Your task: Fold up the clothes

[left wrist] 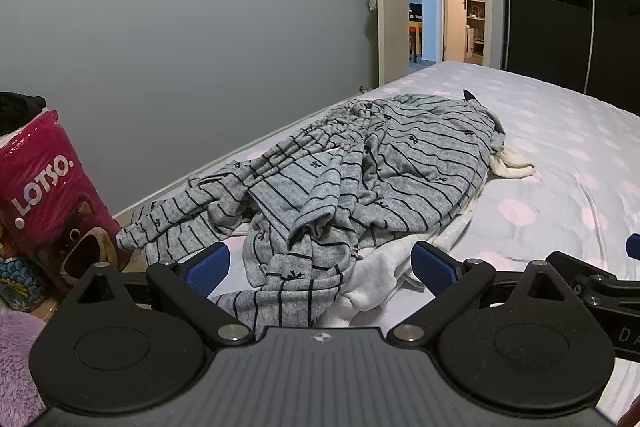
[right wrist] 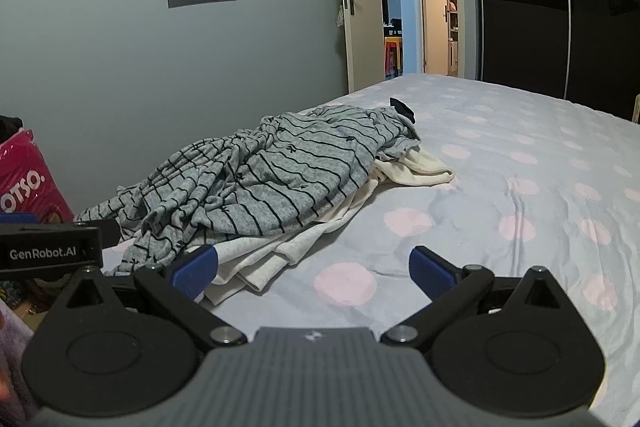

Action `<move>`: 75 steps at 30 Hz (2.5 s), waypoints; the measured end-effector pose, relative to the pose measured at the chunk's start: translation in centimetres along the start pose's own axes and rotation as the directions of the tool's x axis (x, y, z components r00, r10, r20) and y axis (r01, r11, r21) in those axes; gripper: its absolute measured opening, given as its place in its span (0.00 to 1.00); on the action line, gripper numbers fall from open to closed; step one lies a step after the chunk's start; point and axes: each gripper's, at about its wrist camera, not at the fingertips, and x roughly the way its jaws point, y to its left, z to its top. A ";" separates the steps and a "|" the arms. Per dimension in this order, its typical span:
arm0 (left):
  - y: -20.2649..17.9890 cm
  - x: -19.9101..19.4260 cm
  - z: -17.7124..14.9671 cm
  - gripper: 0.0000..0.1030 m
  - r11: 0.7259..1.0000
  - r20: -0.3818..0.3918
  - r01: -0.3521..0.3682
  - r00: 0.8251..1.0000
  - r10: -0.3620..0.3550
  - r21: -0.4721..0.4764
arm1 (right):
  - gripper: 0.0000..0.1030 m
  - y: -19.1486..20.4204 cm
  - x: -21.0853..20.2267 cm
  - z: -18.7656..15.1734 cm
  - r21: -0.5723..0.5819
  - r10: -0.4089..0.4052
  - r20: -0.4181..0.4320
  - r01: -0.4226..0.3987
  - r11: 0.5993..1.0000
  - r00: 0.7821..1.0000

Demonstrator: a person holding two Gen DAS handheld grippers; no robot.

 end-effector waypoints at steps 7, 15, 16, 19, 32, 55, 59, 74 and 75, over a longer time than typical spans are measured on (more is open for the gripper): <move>-0.4 0.2 -0.1 0.96 1.000 -0.008 0.007 1.000 -0.007 0.024 | 0.99 -0.1 0.3 0.0 0.004 -0.009 -0.005 0.009 1.000 1.000; -0.3 0.7 -0.1 0.96 1.000 -0.024 0.011 1.000 -0.010 0.019 | 0.99 -0.1 0.7 -0.1 -0.011 -0.016 -0.012 0.016 1.000 1.000; -0.3 0.8 -0.1 0.96 1.000 -0.026 0.012 1.000 -0.012 0.018 | 0.99 0.0 0.8 -0.1 -0.012 -0.017 -0.015 0.017 1.000 1.000; -0.3 1.1 -0.2 0.96 1.000 -0.035 0.016 0.999 -0.015 0.020 | 0.99 0.0 1.1 -0.2 -0.013 -0.018 -0.021 0.018 1.000 1.000; -0.1 6.3 1.8 0.96 0.992 -0.094 0.094 0.992 -0.087 0.079 | 0.99 0.0 5.8 1.4 -0.021 -0.044 -0.096 0.042 0.999 0.994; 2.5 19.9 6.5 0.61 0.988 -0.188 0.157 0.970 -0.155 -0.003 | 0.62 5.7 24.5 9.7 -0.061 0.213 -0.162 -0.225 0.972 0.964; 2.5 20.8 6.5 0.57 0.985 -0.206 0.169 0.964 -0.170 -0.019 | 0.54 6.9 26.7 10.5 -0.049 0.242 -0.203 -0.257 0.965 0.949; 0.9 15.8 8.0 0.07 0.959 -0.153 0.284 0.948 -0.278 0.013 | 0.02 4.4 20.0 11.8 -0.056 0.054 -0.079 -0.059 0.997 0.995; 0.6 14.8 8.1 0.07 0.953 -0.142 0.302 0.945 -0.295 0.024 | 0.02 3.9 18.8 12.0 -0.058 0.038 -0.057 -0.042 0.997 0.998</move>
